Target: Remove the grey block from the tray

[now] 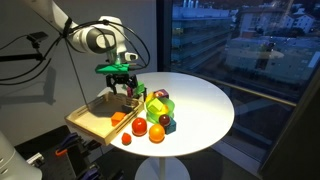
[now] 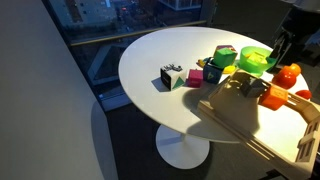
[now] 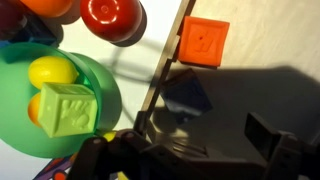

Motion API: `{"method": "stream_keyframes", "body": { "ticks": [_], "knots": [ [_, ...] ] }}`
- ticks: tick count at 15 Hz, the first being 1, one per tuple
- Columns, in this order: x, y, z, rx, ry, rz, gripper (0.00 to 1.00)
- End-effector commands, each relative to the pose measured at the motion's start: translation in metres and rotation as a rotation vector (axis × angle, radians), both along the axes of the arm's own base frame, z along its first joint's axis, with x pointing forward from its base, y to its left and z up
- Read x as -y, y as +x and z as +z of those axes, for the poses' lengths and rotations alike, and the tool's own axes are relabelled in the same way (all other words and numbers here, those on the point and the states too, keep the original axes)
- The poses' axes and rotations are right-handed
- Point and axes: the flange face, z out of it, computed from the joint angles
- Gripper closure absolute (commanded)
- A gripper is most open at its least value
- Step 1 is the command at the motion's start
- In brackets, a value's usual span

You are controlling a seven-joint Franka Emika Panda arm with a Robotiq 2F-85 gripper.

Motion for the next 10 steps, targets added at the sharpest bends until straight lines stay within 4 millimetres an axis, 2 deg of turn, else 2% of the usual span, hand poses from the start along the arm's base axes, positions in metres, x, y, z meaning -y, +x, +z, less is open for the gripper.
{"method": "stream_keyframes", "body": {
  "ticks": [1, 6, 10],
  "knots": [
    [-0.01, 0.02, -0.016, -0.015, -0.033, 0.092, 0.0],
    [-0.022, 0.034, -0.042, -0.037, -0.083, 0.192, 0.0],
    [-0.024, 0.039, -0.057, -0.066, -0.08, 0.231, 0.0]
  ]
}}
